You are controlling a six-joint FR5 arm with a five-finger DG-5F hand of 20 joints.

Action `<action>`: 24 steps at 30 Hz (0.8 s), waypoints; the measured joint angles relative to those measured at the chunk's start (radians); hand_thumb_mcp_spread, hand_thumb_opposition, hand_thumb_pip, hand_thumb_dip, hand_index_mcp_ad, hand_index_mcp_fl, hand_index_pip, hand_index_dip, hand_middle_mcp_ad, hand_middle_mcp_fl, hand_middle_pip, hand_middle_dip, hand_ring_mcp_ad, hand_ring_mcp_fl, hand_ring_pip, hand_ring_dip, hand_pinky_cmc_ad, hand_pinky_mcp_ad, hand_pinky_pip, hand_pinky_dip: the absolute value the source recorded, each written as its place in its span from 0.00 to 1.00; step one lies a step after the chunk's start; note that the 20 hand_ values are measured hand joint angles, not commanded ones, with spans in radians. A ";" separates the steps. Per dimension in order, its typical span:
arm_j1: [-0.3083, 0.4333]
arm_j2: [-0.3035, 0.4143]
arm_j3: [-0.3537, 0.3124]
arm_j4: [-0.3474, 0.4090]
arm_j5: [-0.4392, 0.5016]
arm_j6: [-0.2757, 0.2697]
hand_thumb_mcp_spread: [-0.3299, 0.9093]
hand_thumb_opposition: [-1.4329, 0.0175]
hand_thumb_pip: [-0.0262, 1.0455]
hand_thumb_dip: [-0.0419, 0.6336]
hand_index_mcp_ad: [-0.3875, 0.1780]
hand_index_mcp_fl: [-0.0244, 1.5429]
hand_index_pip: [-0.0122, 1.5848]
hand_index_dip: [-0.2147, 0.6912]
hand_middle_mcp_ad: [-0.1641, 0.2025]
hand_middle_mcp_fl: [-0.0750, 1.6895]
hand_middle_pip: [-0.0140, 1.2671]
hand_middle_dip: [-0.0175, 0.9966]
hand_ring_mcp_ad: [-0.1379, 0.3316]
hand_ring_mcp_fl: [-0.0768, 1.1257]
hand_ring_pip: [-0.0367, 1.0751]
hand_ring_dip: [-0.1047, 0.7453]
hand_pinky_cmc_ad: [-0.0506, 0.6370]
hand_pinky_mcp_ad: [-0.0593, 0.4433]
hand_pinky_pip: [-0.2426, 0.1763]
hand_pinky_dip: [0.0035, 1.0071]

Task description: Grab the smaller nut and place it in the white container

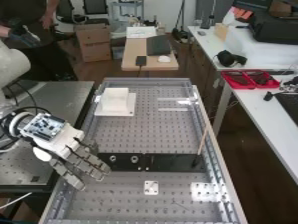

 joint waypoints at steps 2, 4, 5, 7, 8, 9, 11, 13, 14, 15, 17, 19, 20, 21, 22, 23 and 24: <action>0.002 -0.003 0.000 0.000 0.005 0.000 0.65 0.38 0.61 0.48 0.45 0.07 0.93 0.60 0.67 0.15 0.11 0.22 0.47 0.07 0.11 0.19 0.55 0.57 0.47 0.19; 0.004 -0.006 0.001 -0.001 0.009 -0.002 0.65 0.38 0.61 0.48 0.45 0.07 0.93 0.60 0.67 0.15 0.11 0.22 0.47 0.07 0.11 0.19 0.55 0.57 0.47 0.19; 0.004 -0.007 0.002 -0.001 0.011 -0.004 0.65 0.38 0.61 0.48 0.45 0.07 0.93 0.60 0.67 0.15 0.11 0.22 0.47 0.07 0.11 0.19 0.55 0.57 0.47 0.19; 0.005 -0.008 0.002 -0.001 0.016 -0.010 0.65 0.38 0.61 0.48 0.45 0.07 0.93 0.60 0.67 0.15 0.11 0.22 0.47 0.07 0.11 0.19 0.55 0.57 0.47 0.19; 0.006 -0.009 0.003 0.000 0.019 -0.012 0.65 0.38 0.61 0.48 0.45 0.07 0.94 0.60 0.67 0.15 0.11 0.22 0.47 0.07 0.11 0.19 0.55 0.57 0.47 0.19; 0.006 -0.010 0.004 0.000 0.021 -0.013 0.65 0.38 0.61 0.48 0.45 0.07 0.94 0.60 0.67 0.15 0.11 0.22 0.47 0.07 0.11 0.19 0.55 0.57 0.47 0.19; 0.006 -0.011 0.004 0.000 0.023 -0.015 0.65 0.38 0.61 0.48 0.45 0.07 0.94 0.60 0.67 0.15 0.11 0.22 0.47 0.07 0.11 0.19 0.55 0.57 0.47 0.19; 0.007 -0.013 0.004 0.002 0.026 -0.015 0.65 0.38 0.61 0.48 0.45 0.08 0.94 0.60 0.67 0.15 0.11 0.22 0.47 0.07 0.11 0.19 0.55 0.57 0.47 0.19; 0.008 -0.015 0.004 0.004 0.028 -0.014 0.65 0.38 0.61 0.48 0.45 0.08 0.94 0.60 0.67 0.15 0.11 0.22 0.47 0.07 0.11 0.19 0.55 0.57 0.47 0.19; 0.008 -0.018 0.004 0.006 0.031 -0.013 0.65 0.38 0.61 0.48 0.45 0.08 0.94 0.60 0.67 0.15 0.11 0.22 0.47 0.07 0.11 0.19 0.55 0.58 0.47 0.19; 0.009 -0.023 0.004 0.011 0.035 -0.011 0.65 0.38 0.61 0.48 0.45 0.08 0.94 0.59 0.67 0.15 0.11 0.22 0.47 0.07 0.11 0.19 0.55 0.57 0.47 0.19; 0.010 -0.027 0.004 0.015 0.036 -0.011 0.65 0.38 0.61 0.48 0.45 0.08 0.94 0.60 0.67 0.15 0.11 0.22 0.47 0.07 0.11 0.19 0.55 0.57 0.47 0.19; 0.010 -0.029 0.005 0.017 0.037 -0.009 0.65 0.38 0.61 0.48 0.45 0.08 0.94 0.60 0.67 0.15 0.11 0.22 0.47 0.07 0.11 0.19 0.55 0.57 0.48 0.19; 0.011 -0.031 0.005 0.018 0.039 -0.007 0.65 0.38 0.61 0.48 0.45 0.08 0.94 0.60 0.67 0.15 0.11 0.22 0.47 0.07 0.11 0.19 0.55 0.57 0.48 0.19; 0.011 -0.031 0.005 0.018 0.039 -0.007 0.65 0.38 0.61 0.48 0.45 0.08 0.94 0.60 0.67 0.15 0.11 0.22 0.47 0.07 0.11 0.19 0.55 0.57 0.47 0.19; 0.010 -0.034 0.006 0.019 0.040 -0.007 0.65 0.38 0.61 0.48 0.45 0.08 0.94 0.60 0.67 0.15 0.11 0.22 0.47 0.07 0.11 0.19 0.55 0.57 0.48 0.19; 0.010 -0.037 0.008 0.019 0.040 -0.006 0.65 0.38 0.61 0.48 0.45 0.08 0.94 0.60 0.67 0.15 0.11 0.22 0.47 0.07 0.11 0.19 0.55 0.57 0.48 0.19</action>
